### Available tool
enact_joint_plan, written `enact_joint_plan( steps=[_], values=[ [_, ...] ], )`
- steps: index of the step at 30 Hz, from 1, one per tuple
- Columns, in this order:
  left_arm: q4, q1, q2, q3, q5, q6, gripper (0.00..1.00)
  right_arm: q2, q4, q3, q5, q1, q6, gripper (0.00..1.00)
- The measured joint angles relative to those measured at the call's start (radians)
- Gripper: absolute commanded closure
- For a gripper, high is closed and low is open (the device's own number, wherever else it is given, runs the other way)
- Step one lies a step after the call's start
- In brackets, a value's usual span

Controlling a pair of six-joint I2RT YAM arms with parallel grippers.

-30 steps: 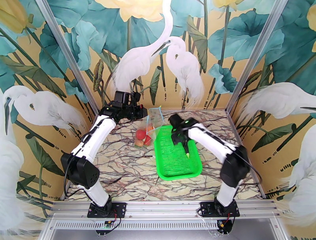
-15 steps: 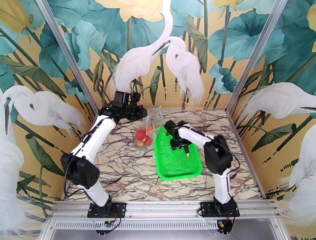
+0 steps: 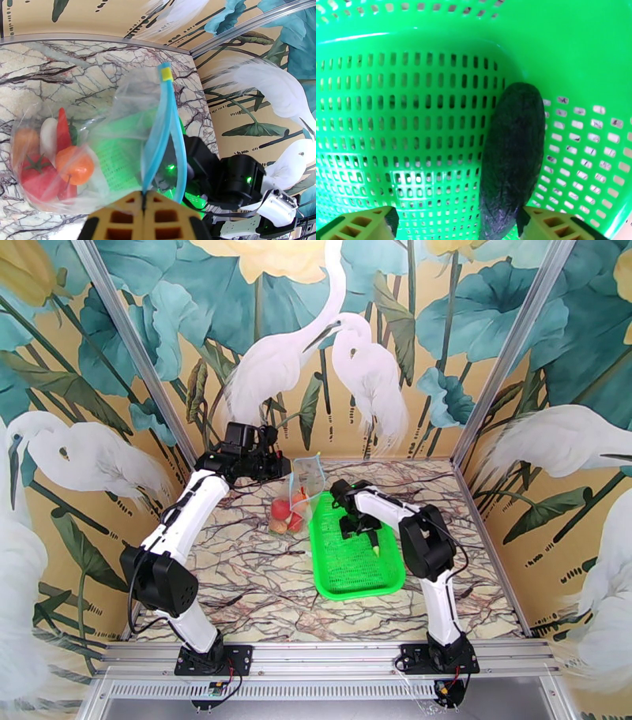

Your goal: Place the food in the zip-top bag and seal the zipper

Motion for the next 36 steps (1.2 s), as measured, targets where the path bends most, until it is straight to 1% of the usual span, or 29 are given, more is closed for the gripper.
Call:
enact_joint_plan(
  steps=[5, 6, 10, 13, 14, 16, 17, 19, 23, 26, 29, 36],
  values=[
    [-0.012, 0.007, 0.0, 0.021, 0.001, 0.008, 1.0, -0.029, 0.034, -0.005, -0.127, -0.023, 0.0, 0.17],
    [-0.012, 0.007, 0.0, 0.024, 0.001, 0.007, 1.0, -0.038, 0.049, -0.008, -0.159, -0.024, 0.0, 0.21],
    [-0.012, 0.007, 0.002, 0.032, 0.004, 0.007, 1.0, -0.061, 0.152, -0.043, -0.359, -0.022, -0.009, 0.22],
    [-0.012, 0.007, 0.006, 0.034, 0.008, 0.007, 1.0, -0.069, 0.197, -0.072, -0.498, -0.018, -0.028, 0.22],
    [-0.012, 0.007, 0.008, 0.036, 0.008, 0.007, 1.0, -0.08, 0.207, -0.08, -0.533, -0.017, -0.032, 0.22],
    [-0.012, 0.007, 0.012, 0.037, 0.01, 0.007, 1.0, -0.116, 0.218, -0.093, -0.565, -0.014, -0.036, 0.22],
    [-0.011, 0.007, 0.014, 0.037, 0.012, 0.007, 1.0, -0.142, 0.217, -0.094, -0.563, -0.014, -0.036, 0.22],
    [-0.011, 0.007, 0.016, 0.037, 0.016, 0.006, 1.0, -0.193, 0.205, -0.087, -0.504, -0.014, -0.029, 0.21],
    [-0.01, 0.007, 0.016, 0.037, 0.023, 0.005, 1.0, -0.224, 0.114, -0.007, -0.281, -0.015, -0.003, 0.19],
    [-0.01, 0.007, 0.016, 0.037, 0.027, 0.002, 1.0, -0.195, 0.05, 0.038, -0.172, -0.023, 0.014, 0.19],
    [-0.01, 0.007, 0.016, 0.037, 0.026, 0.001, 1.0, -0.135, 0.013, 0.058, -0.12, -0.029, 0.031, 0.19],
    [-0.01, 0.007, 0.016, 0.037, 0.026, -0.002, 1.0, 0.015, -0.046, 0.079, -0.055, -0.039, 0.046, 0.19]
  ],
)
